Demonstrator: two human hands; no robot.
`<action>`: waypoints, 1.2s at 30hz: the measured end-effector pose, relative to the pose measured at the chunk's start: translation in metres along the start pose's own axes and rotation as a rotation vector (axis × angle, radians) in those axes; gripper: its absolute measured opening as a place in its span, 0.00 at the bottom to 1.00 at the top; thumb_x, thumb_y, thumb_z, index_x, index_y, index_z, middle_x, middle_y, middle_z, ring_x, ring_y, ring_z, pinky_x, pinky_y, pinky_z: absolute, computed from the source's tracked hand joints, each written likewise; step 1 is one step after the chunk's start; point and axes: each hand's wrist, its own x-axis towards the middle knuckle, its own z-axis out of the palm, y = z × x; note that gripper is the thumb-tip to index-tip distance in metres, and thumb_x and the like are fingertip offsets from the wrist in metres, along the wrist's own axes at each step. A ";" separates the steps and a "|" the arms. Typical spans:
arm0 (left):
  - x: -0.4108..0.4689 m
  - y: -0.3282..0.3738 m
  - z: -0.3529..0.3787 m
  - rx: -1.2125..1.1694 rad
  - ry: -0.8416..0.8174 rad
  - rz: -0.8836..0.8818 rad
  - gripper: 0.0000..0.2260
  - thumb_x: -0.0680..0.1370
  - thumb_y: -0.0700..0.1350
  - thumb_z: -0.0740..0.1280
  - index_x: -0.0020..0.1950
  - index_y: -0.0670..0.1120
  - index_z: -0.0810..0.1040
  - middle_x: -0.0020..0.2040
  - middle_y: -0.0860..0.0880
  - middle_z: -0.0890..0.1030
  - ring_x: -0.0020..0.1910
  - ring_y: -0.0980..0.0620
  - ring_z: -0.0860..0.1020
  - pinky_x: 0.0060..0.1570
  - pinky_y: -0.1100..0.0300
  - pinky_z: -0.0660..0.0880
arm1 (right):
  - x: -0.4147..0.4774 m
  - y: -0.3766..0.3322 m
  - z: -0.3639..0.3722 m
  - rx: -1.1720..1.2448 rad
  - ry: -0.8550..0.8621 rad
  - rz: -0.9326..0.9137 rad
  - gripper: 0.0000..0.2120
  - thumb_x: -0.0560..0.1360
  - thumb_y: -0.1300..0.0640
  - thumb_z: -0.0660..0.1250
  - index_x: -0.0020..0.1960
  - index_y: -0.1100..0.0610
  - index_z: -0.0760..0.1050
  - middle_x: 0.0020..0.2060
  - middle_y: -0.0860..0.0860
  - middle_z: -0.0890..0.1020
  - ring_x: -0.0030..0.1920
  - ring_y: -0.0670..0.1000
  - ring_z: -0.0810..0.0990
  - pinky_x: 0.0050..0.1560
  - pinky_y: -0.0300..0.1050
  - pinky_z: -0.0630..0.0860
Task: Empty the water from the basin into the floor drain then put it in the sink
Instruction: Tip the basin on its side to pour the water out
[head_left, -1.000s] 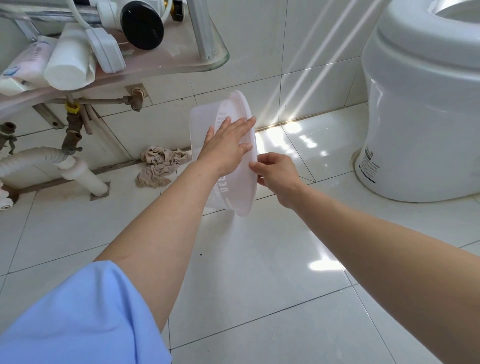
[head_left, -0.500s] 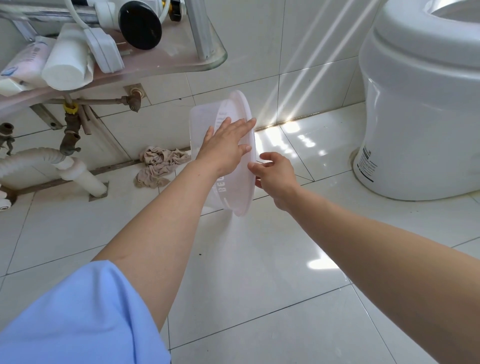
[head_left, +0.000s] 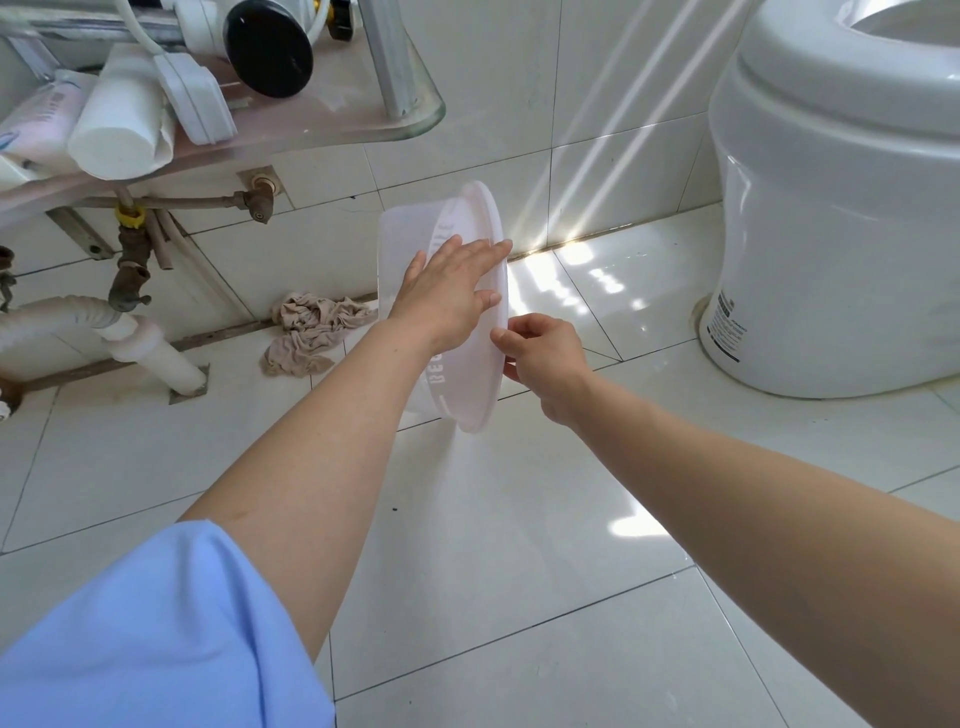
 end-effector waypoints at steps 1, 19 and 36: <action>0.000 0.000 0.000 0.003 -0.003 0.004 0.24 0.81 0.48 0.58 0.76 0.59 0.55 0.78 0.54 0.57 0.78 0.52 0.48 0.75 0.47 0.42 | 0.000 0.001 0.000 0.000 -0.001 0.003 0.06 0.74 0.60 0.68 0.38 0.57 0.74 0.41 0.55 0.79 0.48 0.60 0.81 0.57 0.58 0.77; -0.004 -0.010 -0.006 0.145 0.053 0.050 0.24 0.80 0.50 0.59 0.75 0.58 0.57 0.74 0.51 0.62 0.74 0.49 0.57 0.70 0.49 0.53 | -0.007 0.009 0.005 -0.077 -0.125 0.035 0.07 0.72 0.65 0.69 0.39 0.56 0.75 0.36 0.49 0.79 0.40 0.51 0.79 0.45 0.42 0.78; -0.001 -0.006 -0.008 0.160 -0.050 0.141 0.24 0.81 0.46 0.61 0.75 0.56 0.59 0.79 0.55 0.52 0.78 0.49 0.50 0.75 0.48 0.50 | -0.011 0.012 0.005 -0.081 -0.138 0.071 0.05 0.73 0.65 0.69 0.40 0.58 0.76 0.37 0.52 0.78 0.43 0.55 0.79 0.56 0.55 0.78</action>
